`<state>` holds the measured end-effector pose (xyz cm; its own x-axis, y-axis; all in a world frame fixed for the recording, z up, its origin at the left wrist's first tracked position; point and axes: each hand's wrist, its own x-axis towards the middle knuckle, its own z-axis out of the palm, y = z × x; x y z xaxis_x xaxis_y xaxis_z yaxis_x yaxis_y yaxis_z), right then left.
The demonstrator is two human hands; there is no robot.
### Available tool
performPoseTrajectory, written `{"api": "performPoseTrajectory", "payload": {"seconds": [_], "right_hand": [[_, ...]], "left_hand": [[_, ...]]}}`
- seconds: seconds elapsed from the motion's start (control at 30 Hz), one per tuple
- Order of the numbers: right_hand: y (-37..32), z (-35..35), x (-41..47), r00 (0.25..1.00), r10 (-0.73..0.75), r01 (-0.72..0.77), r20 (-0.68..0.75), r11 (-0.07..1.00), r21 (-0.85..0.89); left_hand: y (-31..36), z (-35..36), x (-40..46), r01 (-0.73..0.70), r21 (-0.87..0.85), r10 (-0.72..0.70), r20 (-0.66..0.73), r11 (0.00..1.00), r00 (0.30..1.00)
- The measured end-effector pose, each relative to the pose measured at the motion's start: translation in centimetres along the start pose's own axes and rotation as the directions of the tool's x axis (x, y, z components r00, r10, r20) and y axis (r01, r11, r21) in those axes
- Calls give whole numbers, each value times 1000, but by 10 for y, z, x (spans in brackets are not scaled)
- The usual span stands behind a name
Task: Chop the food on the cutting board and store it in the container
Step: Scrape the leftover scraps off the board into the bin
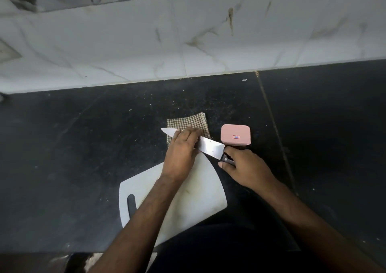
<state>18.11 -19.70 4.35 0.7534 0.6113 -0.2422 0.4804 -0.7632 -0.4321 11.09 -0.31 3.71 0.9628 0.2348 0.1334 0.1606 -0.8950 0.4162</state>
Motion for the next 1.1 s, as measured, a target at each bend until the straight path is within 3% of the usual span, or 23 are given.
{"api": "performPoseTrajectory", "payload": {"seconds": [0.13, 0.27, 0.4, 0.53, 0.83, 1.0, 1.1], "right_hand": [[-18, 28, 0, 1000, -14, 15, -20, 999, 46], [-29, 51, -3, 998, -49, 51, -39, 998, 39], [-33, 63, -6, 990, -83, 86, -117, 996, 17], [-31, 71, -7, 982, -84, 95, -166, 994, 57], [-29, 73, -1, 978, -136, 152, -158, 984, 97], [-30, 77, 1, 972, -170, 184, -162, 980, 74], [-30, 79, 4, 970, -174, 186, -170, 981, 59]], "left_hand": [[-18, -9, -28, 202, -61, -205, -47, 977, 978], [-39, -11, -68, 404, -131, -418, -111, 906, 902], [-57, -16, -112, 590, -122, -602, -204, 798, 772], [-67, -18, -139, 762, -147, -776, -124, 631, 618], [-71, -24, -148, 894, 9, -893, -53, 448, 447], [-77, -29, -150, 949, -85, -952, 8, 304, 306], [-94, -28, -160, 947, -259, -973, 78, 192, 219]]}}
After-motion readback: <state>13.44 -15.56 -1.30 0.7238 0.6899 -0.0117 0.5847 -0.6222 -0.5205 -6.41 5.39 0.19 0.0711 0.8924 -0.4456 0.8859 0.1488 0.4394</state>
